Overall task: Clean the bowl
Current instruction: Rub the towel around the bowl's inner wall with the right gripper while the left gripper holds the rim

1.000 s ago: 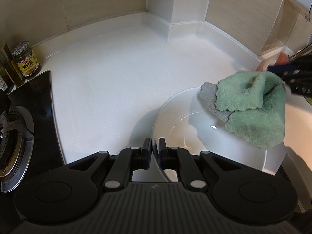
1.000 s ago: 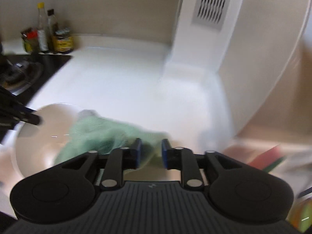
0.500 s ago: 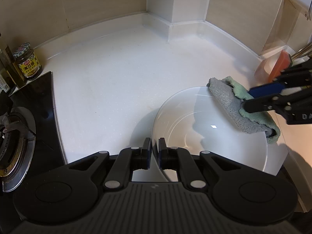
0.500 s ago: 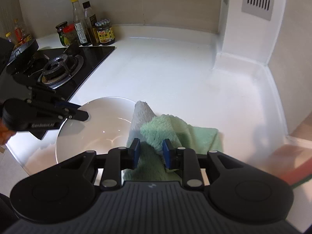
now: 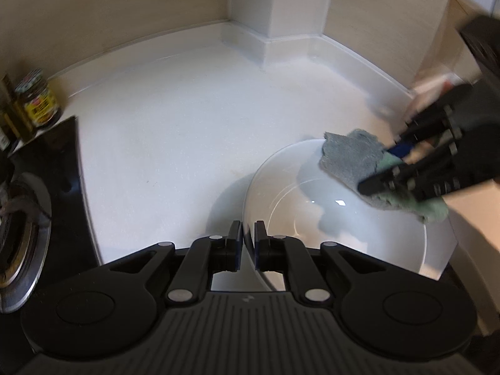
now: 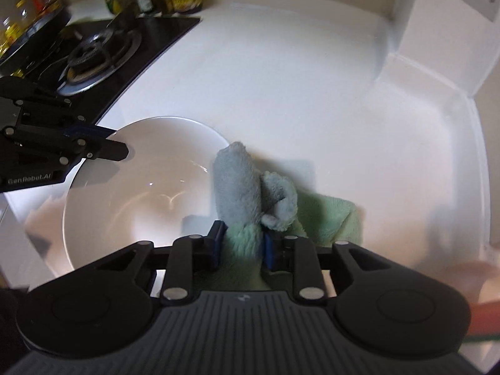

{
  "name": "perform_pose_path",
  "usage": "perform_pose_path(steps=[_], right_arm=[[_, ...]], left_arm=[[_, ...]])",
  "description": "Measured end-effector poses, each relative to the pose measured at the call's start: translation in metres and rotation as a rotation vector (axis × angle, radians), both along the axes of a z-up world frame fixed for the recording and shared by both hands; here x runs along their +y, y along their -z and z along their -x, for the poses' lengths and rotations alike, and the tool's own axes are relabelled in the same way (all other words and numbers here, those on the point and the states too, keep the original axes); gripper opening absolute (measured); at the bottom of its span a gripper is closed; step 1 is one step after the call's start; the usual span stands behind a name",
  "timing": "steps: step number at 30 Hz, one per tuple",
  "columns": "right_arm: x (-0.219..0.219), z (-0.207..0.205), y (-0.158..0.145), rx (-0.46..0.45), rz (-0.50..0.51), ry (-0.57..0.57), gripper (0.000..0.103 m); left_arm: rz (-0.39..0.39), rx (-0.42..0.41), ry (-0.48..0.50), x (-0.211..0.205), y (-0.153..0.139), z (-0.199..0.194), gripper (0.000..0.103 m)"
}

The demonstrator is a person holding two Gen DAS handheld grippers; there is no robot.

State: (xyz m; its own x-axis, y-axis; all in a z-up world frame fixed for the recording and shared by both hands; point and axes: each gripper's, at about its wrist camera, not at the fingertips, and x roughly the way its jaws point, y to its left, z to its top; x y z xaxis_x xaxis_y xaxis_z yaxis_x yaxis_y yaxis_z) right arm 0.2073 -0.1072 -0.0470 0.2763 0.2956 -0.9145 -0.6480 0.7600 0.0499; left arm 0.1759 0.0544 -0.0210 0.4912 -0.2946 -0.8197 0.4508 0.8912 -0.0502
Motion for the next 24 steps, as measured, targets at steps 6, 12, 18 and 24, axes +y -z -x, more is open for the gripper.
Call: perform_pose_path(steps=[6, 12, 18, 24], right_arm=[[0.05, -0.004, -0.005, -0.135, 0.178, -0.345, 0.019], [0.083, -0.001, -0.001, -0.216, 0.232, -0.667, 0.021], [0.048, -0.021, -0.004, -0.022, 0.113, -0.315, 0.018], [-0.006, 0.01, 0.004, 0.156, -0.064, 0.022, 0.018]], left_arm=[[-0.035, -0.021, 0.105, -0.006, -0.001, -0.001, 0.008], [-0.03, -0.012, 0.135, -0.003, -0.002, -0.005, 0.007], [0.004, -0.014, 0.035, 0.002, 0.0, 0.001, 0.005], [0.019, -0.023, 0.055, 0.001, 0.001, 0.001, 0.009]])
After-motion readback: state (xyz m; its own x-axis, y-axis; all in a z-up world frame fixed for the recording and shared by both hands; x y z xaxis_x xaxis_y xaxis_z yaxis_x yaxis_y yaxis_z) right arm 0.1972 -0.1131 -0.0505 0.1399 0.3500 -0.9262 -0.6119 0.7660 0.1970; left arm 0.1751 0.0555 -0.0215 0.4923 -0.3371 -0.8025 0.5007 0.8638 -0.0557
